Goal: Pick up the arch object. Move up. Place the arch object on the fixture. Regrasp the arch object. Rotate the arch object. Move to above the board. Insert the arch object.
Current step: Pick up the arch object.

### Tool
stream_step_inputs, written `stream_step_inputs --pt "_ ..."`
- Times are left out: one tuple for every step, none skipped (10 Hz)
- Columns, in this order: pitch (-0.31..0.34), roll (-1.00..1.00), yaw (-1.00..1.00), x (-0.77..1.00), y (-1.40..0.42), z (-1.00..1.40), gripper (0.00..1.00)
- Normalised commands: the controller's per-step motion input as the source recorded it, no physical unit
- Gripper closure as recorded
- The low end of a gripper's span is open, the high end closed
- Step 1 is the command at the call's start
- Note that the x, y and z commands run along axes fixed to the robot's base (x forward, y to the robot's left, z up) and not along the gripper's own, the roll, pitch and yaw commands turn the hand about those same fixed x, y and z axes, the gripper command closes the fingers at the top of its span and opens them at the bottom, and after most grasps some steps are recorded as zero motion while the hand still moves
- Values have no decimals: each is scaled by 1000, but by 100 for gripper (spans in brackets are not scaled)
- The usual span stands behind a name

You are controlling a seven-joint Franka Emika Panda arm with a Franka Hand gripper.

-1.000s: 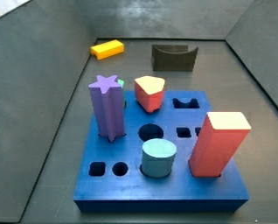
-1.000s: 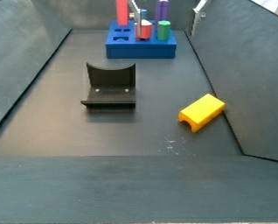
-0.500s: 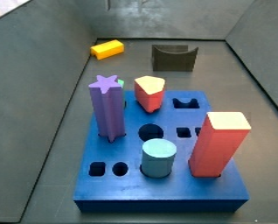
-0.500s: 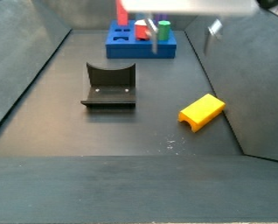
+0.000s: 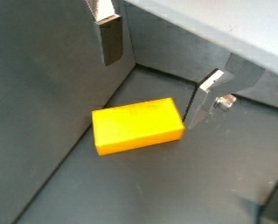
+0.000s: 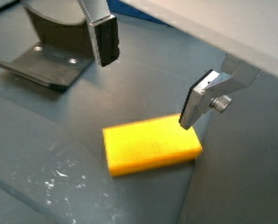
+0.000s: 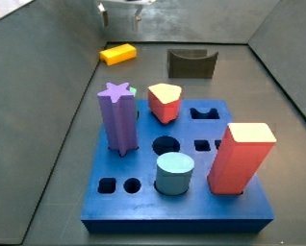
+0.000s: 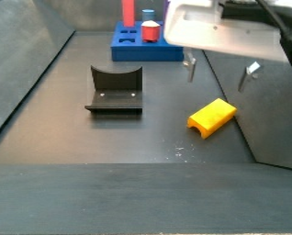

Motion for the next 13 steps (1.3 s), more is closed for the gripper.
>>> stream_step_inputs --pt "-163 -277 -517 0 180 -457 0" --pt "-80 -281 -500 203 231 -466 0" --pt "0 -279 -466 291 237 -497 0" --pt "0 -283 -429 357 234 -494 0" --pt "4 -294 -429 334 217 -471 0" --pt "54 -313 -417 363 197 -426 0" --pt "61 -324 -426 340 177 -394 0" --pt "89 -334 -411 394 160 -360 0" --pt "107 -331 -406 423 143 -340 0" --pt "40 -357 -443 214 97 -340 0" --pt "4 -406 -446 109 9 -263 0" --pt "0 -477 -429 0 0 -149 0" --pt "-60 -500 -411 -131 0 -71 0"
